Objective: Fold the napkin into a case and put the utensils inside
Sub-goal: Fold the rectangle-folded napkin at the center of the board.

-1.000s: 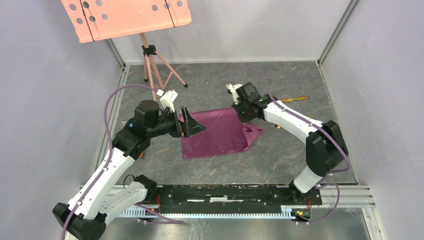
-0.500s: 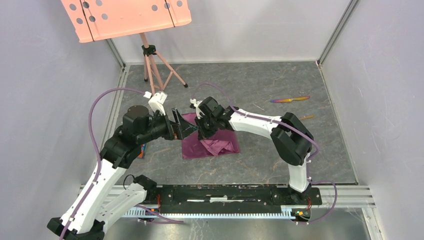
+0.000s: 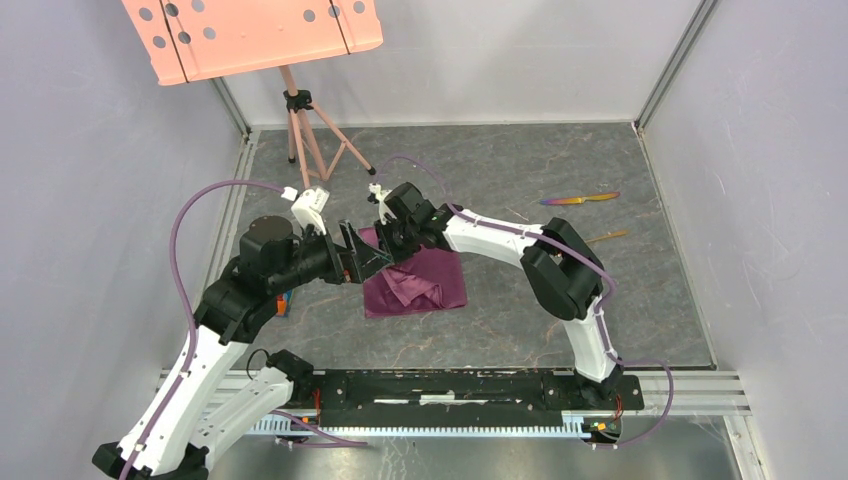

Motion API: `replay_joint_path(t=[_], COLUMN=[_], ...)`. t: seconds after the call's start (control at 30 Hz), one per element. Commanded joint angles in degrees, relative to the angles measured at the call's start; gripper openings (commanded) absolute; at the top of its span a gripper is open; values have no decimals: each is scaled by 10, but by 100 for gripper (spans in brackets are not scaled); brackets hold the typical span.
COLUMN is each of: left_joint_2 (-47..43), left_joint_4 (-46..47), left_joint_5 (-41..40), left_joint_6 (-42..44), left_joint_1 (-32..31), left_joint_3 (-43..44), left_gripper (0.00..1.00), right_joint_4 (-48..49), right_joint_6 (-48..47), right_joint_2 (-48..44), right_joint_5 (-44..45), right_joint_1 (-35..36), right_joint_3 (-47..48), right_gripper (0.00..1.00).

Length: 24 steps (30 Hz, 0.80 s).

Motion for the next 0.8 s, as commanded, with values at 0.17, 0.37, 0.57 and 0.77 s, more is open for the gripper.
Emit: replay_joint_path(t=[0.17, 0.37, 0.57, 0.77], left_joint_2=[-1, 0, -3, -6], left_joint_4=[5, 5, 3, 2], left_joint_5=[-4, -3, -3, -6], left_joint_6=[31, 30, 28, 25], left_joint_1=[3, 4, 5, 4], left_joint_3=[22, 23, 22, 21], left_gripper=[100, 100, 100, 100], right_joint_4=[6, 3, 7, -17], right_joint_6=[13, 13, 19, 6], right_joint_2=[29, 40, 57, 68], right_joint_5=[-10, -7, -10, -50], right_joint_1=[1, 1, 1, 1], right_joint_3=[40, 51, 62, 97], right_gripper=[0, 0, 2, 38])
